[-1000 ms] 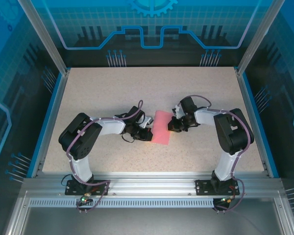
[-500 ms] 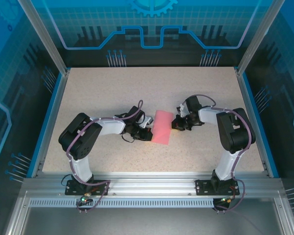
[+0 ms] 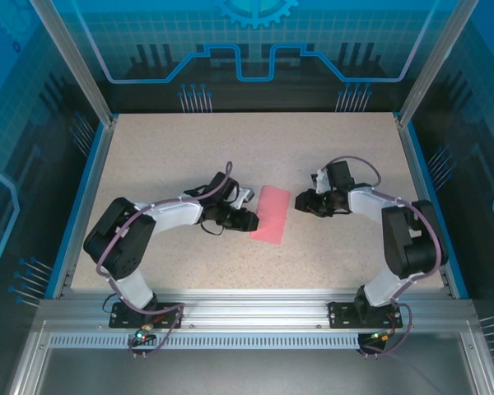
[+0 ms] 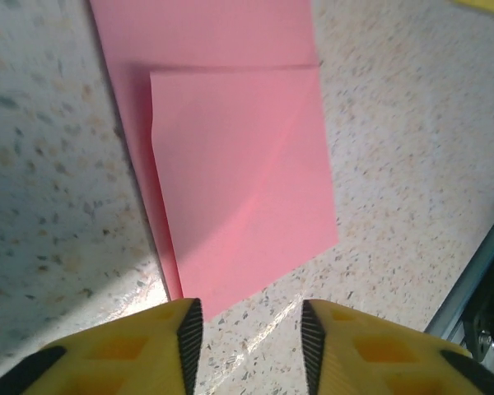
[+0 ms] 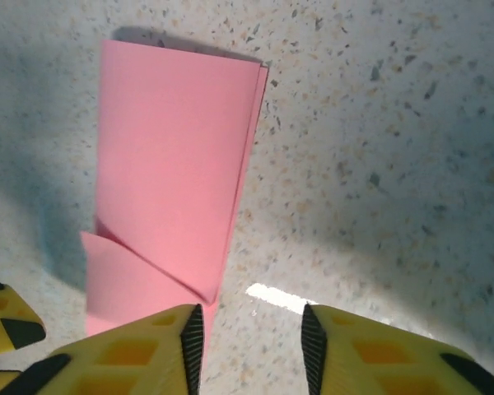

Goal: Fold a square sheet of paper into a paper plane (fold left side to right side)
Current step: Fold the triangle a second time at the center of the table.

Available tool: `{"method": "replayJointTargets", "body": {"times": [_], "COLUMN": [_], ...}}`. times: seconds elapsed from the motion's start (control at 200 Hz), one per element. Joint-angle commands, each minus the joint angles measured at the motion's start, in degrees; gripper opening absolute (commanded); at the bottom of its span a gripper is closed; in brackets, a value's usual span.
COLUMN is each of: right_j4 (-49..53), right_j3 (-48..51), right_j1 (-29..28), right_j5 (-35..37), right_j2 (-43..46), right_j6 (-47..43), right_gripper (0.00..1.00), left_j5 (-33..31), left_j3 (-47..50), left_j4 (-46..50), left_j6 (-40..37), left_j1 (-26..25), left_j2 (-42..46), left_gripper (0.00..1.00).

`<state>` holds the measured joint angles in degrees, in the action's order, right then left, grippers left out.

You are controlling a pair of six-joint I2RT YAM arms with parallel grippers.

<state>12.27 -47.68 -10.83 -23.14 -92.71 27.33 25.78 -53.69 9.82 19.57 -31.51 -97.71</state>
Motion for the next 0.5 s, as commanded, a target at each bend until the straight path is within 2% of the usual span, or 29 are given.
{"method": "replayJointTargets", "body": {"times": [0.0, 0.215, 0.495], "right_j4": [-4.1, -10.5, -11.2], "right_j3": [3.8, 8.9, 10.1], "right_j1": [0.5, -0.5, -3.8], "right_j5": [-1.5, -6.5, -6.1], "right_j2": [4.0, 7.4, 8.0], "right_j6": [2.1, 6.6, 7.6], "right_gripper": [0.48, 0.64, 0.67], "left_j5": [0.4, 2.6, 2.2], "left_j3": [-2.5, -7.8, -13.6], "left_j4": [0.7, -0.1, 1.7], "left_j6": [0.4, -1.4, -4.2], "left_j1": [2.2, 2.9, 2.9], "left_j2": [0.9, -5.9, -12.5], "left_gripper": [0.47, 0.48, 0.48]}}
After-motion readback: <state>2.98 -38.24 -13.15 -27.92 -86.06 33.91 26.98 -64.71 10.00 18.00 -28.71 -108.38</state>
